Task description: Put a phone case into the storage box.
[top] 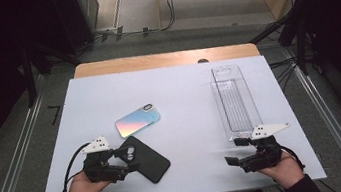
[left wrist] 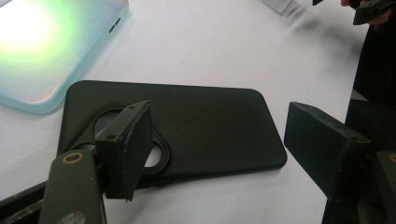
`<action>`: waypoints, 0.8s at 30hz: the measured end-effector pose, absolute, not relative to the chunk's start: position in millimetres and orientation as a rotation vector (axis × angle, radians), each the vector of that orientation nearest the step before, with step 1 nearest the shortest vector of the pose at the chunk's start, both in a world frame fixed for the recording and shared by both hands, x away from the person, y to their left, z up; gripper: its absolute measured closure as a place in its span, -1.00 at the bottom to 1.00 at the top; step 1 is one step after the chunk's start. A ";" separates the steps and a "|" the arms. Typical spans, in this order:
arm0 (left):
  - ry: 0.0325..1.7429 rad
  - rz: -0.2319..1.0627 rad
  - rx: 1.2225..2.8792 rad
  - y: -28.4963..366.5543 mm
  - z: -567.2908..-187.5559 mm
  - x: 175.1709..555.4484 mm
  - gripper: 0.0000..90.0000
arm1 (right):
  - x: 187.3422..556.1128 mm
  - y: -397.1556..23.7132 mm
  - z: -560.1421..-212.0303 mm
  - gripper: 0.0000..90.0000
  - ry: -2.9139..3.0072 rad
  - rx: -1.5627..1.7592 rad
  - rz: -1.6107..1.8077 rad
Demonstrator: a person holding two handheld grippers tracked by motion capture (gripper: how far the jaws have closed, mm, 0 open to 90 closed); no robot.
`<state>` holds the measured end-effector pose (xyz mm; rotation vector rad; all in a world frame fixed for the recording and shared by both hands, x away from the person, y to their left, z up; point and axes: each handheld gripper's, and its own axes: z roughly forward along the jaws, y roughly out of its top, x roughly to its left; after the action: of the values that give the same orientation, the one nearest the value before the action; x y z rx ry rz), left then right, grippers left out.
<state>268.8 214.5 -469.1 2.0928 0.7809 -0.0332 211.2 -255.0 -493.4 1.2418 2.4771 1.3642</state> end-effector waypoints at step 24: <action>0.785 -0.034 2.099 214.9 -469.5 268.9 -0.46 | 212.1 -254.7 -493.4 -0.62 2.484 1.254 1.364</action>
<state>268.9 214.9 -469.5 2.0989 0.7846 -0.0344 212.1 -254.7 -493.4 1.2541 2.4839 1.3636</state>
